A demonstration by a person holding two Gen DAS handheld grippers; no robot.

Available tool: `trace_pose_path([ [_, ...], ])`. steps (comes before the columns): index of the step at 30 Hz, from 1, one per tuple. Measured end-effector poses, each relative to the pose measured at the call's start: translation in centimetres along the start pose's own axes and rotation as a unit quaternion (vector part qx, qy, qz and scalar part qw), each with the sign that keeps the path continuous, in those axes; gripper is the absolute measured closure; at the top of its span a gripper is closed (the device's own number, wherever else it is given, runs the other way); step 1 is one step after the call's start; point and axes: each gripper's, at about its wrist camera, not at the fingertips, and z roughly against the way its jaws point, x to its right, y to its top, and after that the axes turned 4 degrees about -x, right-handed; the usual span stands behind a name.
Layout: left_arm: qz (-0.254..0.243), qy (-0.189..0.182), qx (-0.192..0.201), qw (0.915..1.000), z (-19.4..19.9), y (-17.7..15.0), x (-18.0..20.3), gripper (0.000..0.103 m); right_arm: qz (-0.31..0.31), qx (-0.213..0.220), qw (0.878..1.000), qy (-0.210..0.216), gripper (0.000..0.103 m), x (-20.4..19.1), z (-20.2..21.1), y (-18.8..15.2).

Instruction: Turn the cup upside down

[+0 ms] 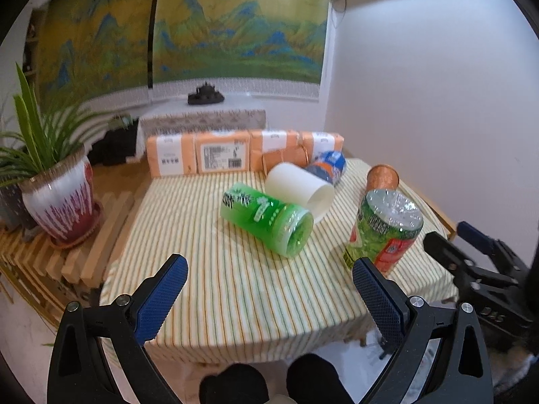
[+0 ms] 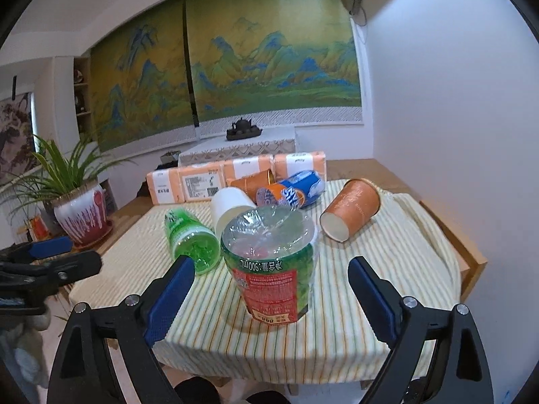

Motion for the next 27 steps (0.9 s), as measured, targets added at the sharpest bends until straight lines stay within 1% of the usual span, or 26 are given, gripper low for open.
trace_pose_path([
  [6, -0.016, 0.032, 0.063, 0.9973, 2.0, -0.1, 1.2, 0.003, 0.002, 0.021, 1.000, -0.021, 0.013, -0.5, 2.7, 0.7],
  [11, -0.015, 0.050, 0.099, 0.9937, 4.0, -0.1, 1.4, 0.003, 0.008, 0.033, 0.999, -0.034, 0.012, -1.2, 3.9, 1.0],
  [13, -0.012, 0.054, 0.109, 0.9926, 4.6, -0.1, 1.4, 0.001, 0.009, 0.030, 0.999, -0.036, 0.012, -1.3, 4.0, 1.1],
  [19, 0.000, 0.064, 0.126, 0.9900, 6.5, -0.5, 0.9, 0.000, 0.001, 0.034, 0.999, -0.039, 0.012, -1.7, 4.6, 0.9],
  [23, 0.005, 0.067, 0.123, 0.9901, 7.0, -0.7, 0.7, 0.000, 0.000, 0.042, 0.998, -0.045, 0.009, -1.9, 5.0, 0.7],
  [27, 0.010, 0.069, 0.120, 0.9903, 7.0, -0.9, 0.4, 0.000, 0.001, 0.046, 0.998, -0.043, 0.009, -2.2, 5.3, 0.7],
])
